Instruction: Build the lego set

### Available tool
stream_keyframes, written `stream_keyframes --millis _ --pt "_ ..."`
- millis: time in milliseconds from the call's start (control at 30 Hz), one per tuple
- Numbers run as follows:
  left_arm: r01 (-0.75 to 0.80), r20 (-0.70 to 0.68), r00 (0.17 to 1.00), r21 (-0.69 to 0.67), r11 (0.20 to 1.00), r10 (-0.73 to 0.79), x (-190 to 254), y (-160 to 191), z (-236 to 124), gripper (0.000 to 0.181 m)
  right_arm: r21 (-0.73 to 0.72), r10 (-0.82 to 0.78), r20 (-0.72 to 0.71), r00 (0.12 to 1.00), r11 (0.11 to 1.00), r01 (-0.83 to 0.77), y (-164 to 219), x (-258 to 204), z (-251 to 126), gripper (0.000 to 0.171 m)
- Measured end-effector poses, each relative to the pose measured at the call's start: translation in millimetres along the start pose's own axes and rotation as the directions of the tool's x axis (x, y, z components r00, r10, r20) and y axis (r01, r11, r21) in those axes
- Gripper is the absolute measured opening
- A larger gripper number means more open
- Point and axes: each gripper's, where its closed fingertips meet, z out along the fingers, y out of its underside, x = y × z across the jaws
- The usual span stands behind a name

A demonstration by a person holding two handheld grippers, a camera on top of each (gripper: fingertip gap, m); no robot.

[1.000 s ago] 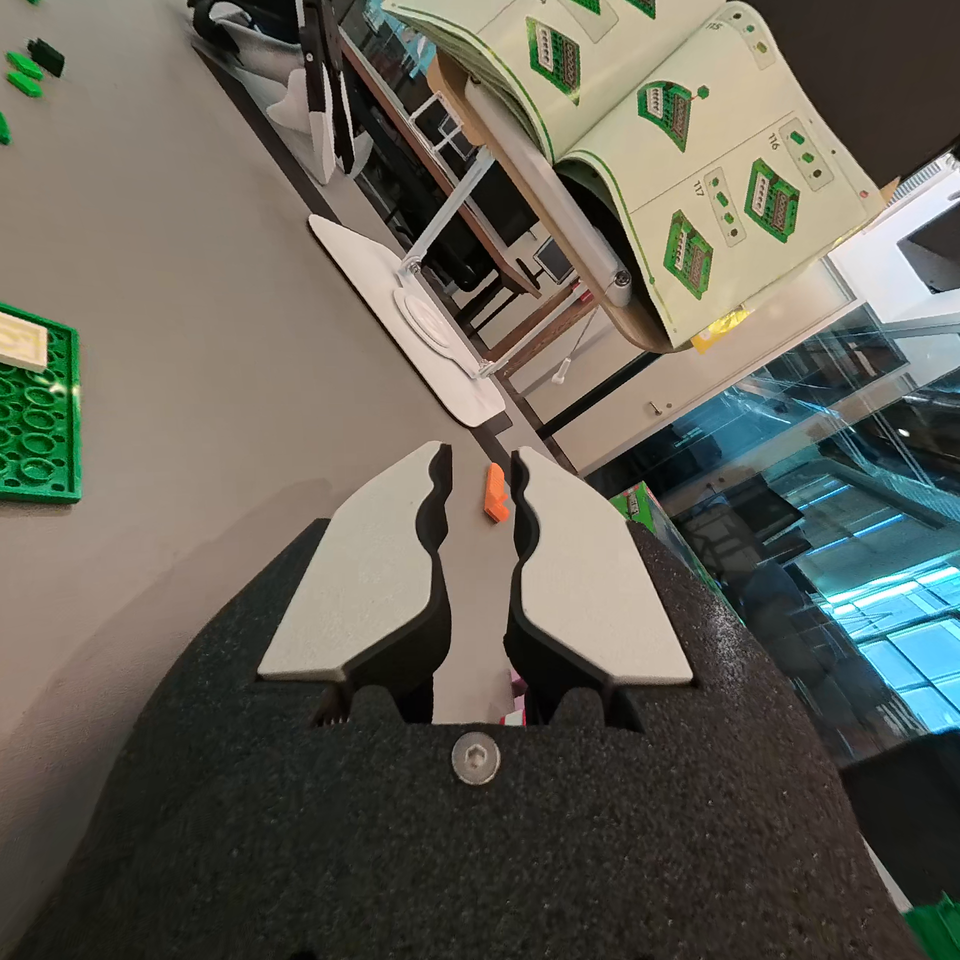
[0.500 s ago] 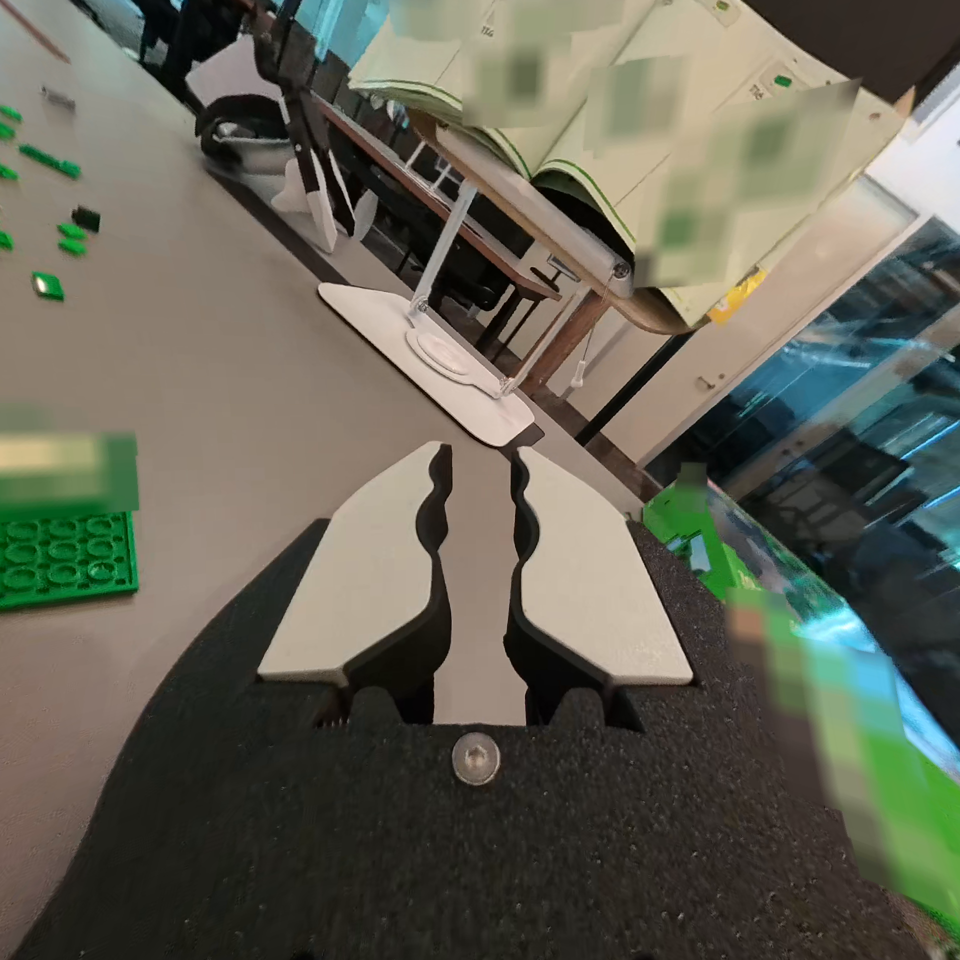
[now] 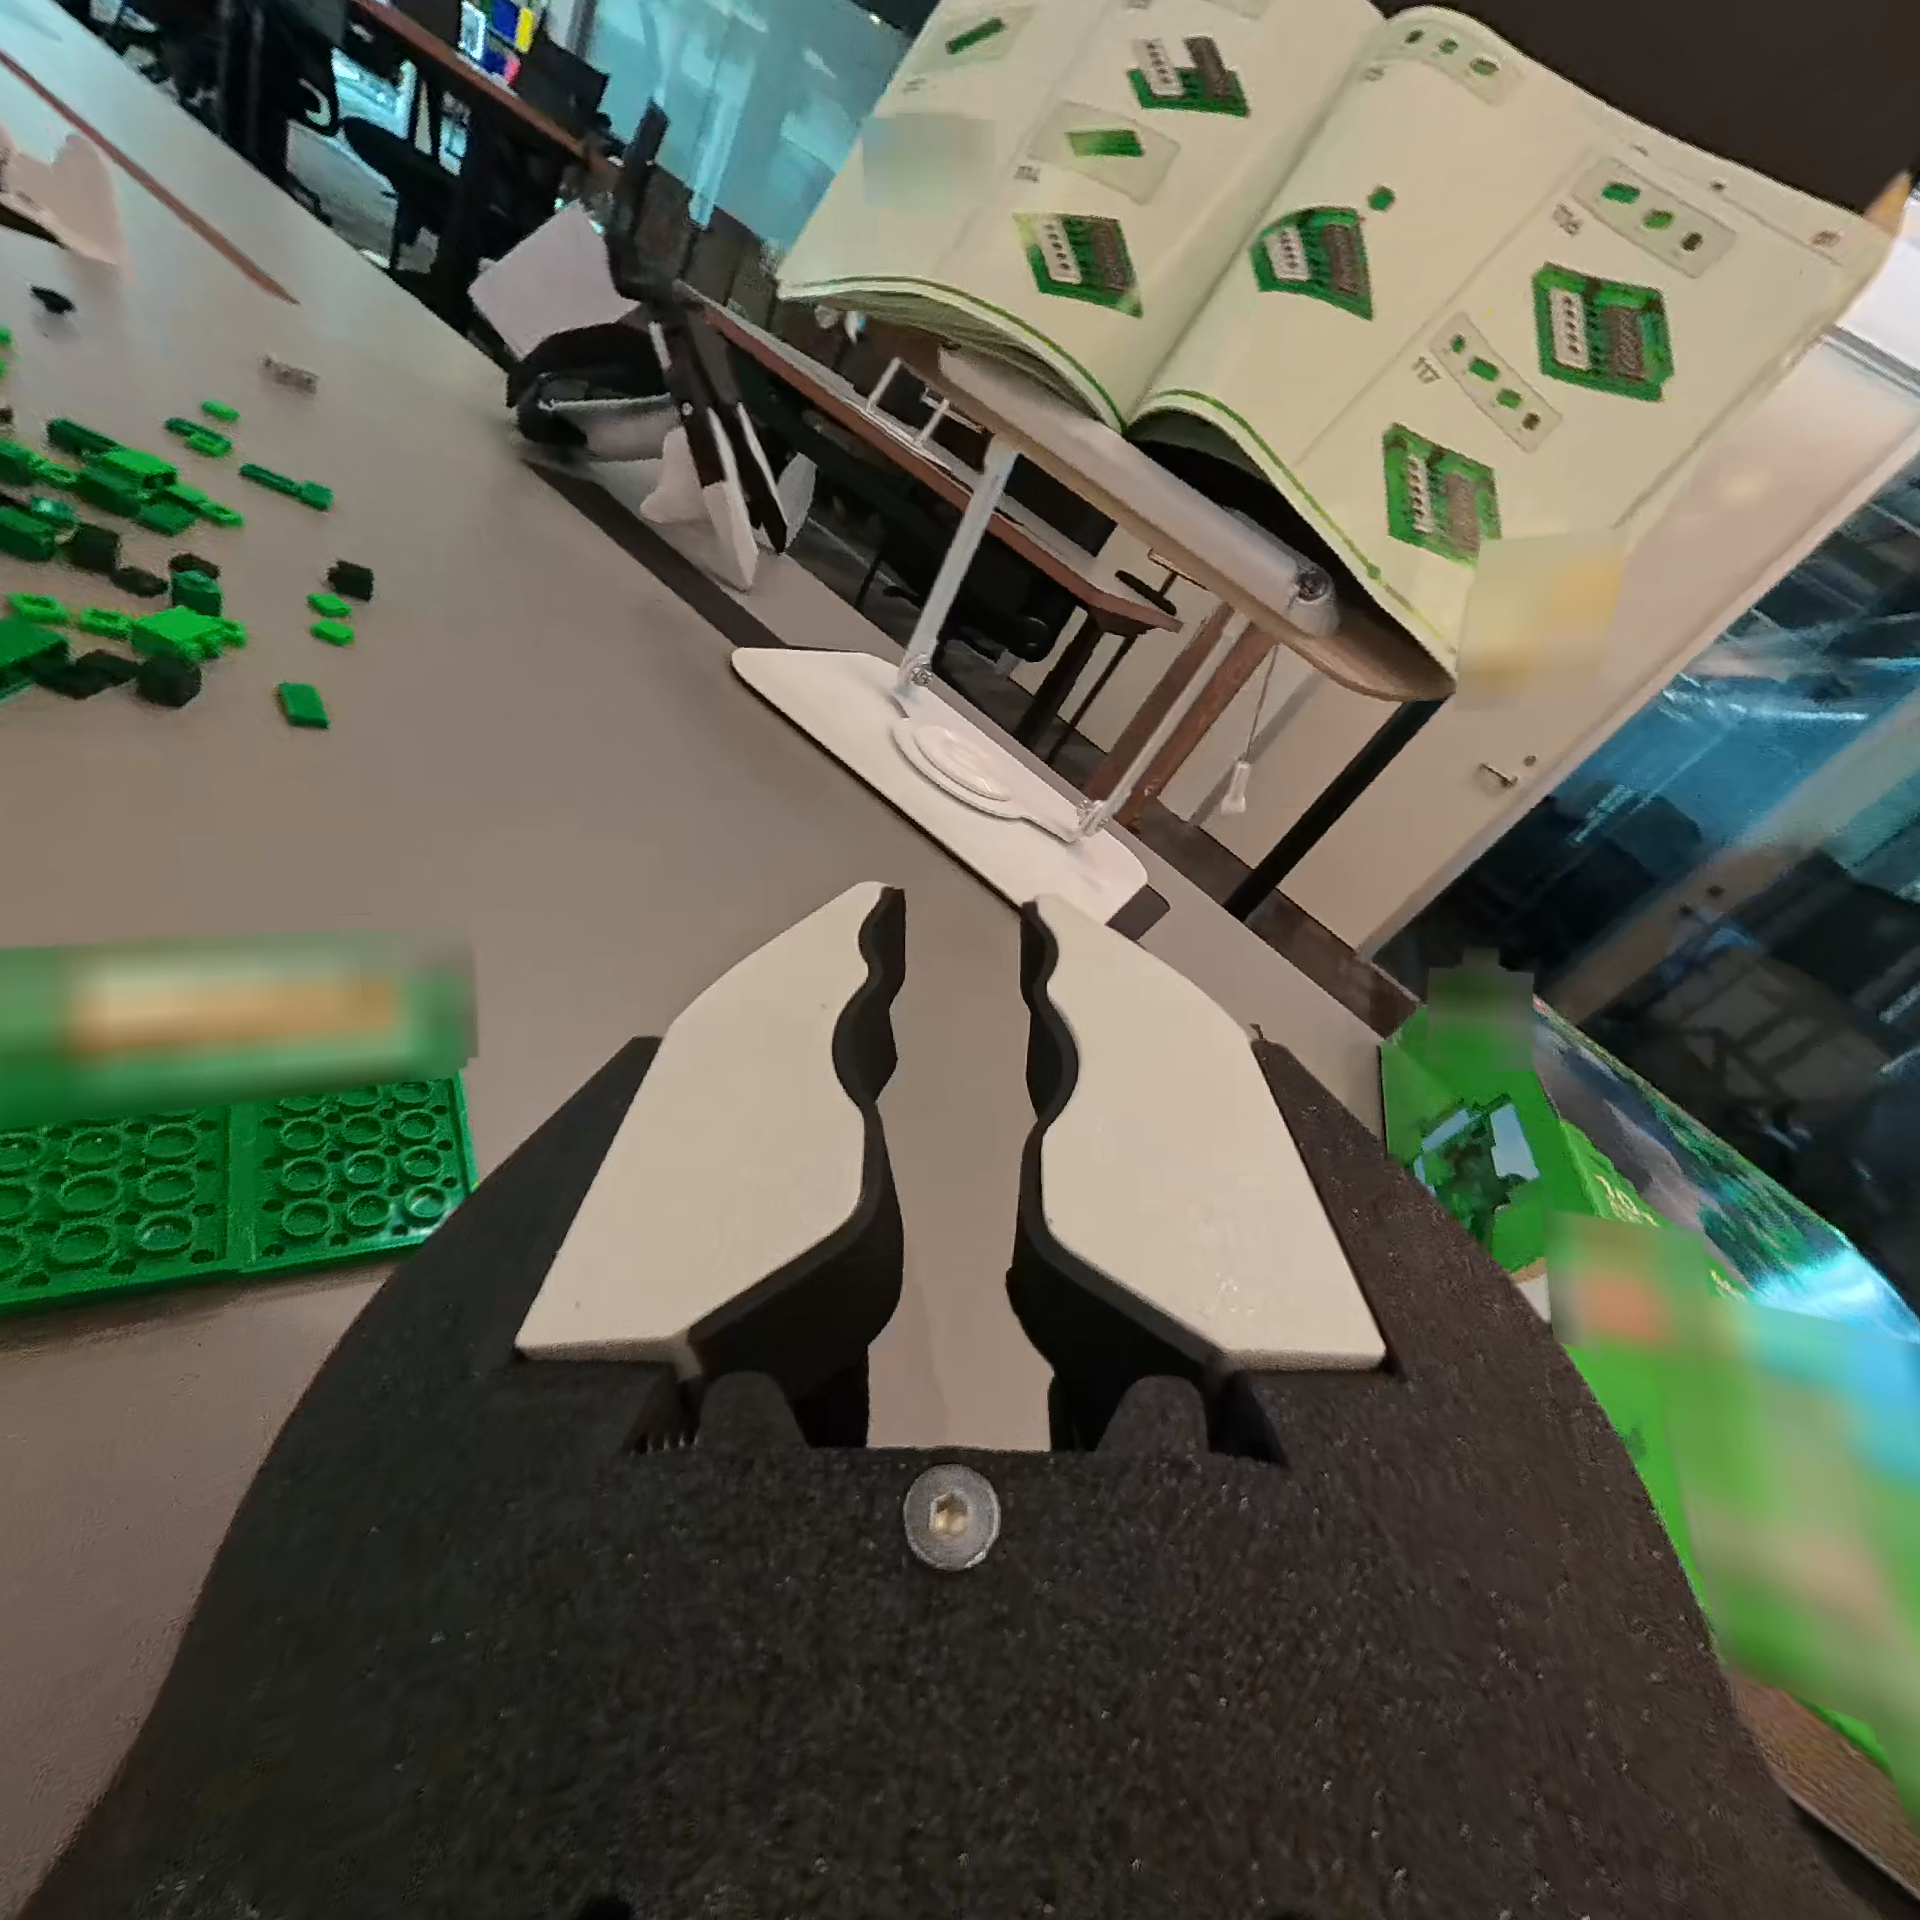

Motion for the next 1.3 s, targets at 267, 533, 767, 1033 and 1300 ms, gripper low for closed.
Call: stream_keyframes --millis 267,533,767,1033,1300 --pt "-0.011 -0.577 0.814 0.102 0.995 0.068 102 -19 -17 0.022 0.004 -0.025 0.023 0.999 1.0 0.025 -1 -6 2 0.02" --pt "-0.251 -0.956 0.231 -0.24 0.938 -0.183 167 -9 -19 0.032 -0.006 -0.055 0.022 0.998 0.998 0.055 0 -8 5 0.018" --pt "-0.45 -0.958 0.158 -0.287 0.846 -0.241 173 19 -23 0.026 -0.001 -0.036 0.026 0.999 0.999 0.036 -1 -7 6 0.018" --pt "-0.439 -0.958 0.159 -0.284 0.852 -0.238 176 22 -26 0.019 0.007 -0.039 0.035 0.999 0.999 0.039 -2 -9 5 0.019" --pt "-0.302 -0.934 0.319 -0.263 0.916 -0.163 172 10 4 0.015 0.018 -0.041 0.026 0.999 0.999 0.041 -4 -7 4 0.019"
